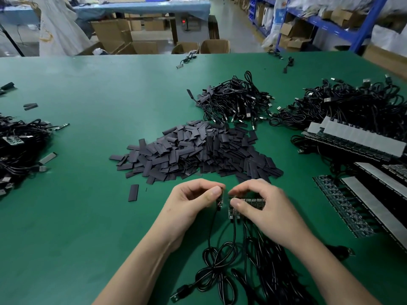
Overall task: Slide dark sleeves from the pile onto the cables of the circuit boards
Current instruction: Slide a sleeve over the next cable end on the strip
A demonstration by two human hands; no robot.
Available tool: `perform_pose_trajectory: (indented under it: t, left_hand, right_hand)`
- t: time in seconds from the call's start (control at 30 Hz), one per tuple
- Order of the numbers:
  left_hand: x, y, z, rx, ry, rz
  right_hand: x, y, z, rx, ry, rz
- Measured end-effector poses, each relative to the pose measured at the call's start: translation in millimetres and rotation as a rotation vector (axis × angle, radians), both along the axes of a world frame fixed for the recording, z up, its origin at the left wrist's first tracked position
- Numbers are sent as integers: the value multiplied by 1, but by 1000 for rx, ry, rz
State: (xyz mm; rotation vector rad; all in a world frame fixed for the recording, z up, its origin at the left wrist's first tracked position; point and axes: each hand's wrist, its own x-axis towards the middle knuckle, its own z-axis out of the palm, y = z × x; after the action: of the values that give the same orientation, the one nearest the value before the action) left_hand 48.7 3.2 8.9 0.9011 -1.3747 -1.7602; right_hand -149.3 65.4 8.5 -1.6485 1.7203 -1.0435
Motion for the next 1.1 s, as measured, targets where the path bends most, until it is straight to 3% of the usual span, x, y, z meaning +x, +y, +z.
perform_pose_trajectory:
  t: [0.13,0.3,0.37,0.53,0.67,0.73,0.8,0.9,0.93,1.0,1.1]
  left_hand:
    - [1,1,2,-142,-2,54]
    - [-1,2,4,-258,29,32]
    - [4,-4,7,-336,-57,115]
    - [28,-48,12,-567,-541,455]
    - [43,-86,15,-775,-922,412]
    - [45,-98,14,-813,-1054,320]
    - [45,-106,13,-829,-1154,236]
    - [49,-113,16,-821,-1177,201]
    - [50,-115,17,-811,-1170,201]
    - [51,-118,18,-782,-1145,199]
    - [51,-113,23,-732,-1013,258]
  right_hand:
    - [15,4,6,-177,89,78]
    - [26,8,7,-69,-154,114]
    - [24,9,13,-33,-375,206]
    - [2,15,27,-12,-1137,258]
    - [-17,16,29,-92,-1465,248]
    - [-25,14,29,-72,-1691,389]
    - [-29,15,30,-108,-1659,395]
    - [-25,15,24,-110,-1297,246]
    - [-23,16,23,-112,-1274,222]
    - [-25,14,20,-124,-1350,267]
    - [-39,11,31,-152,-1677,535]
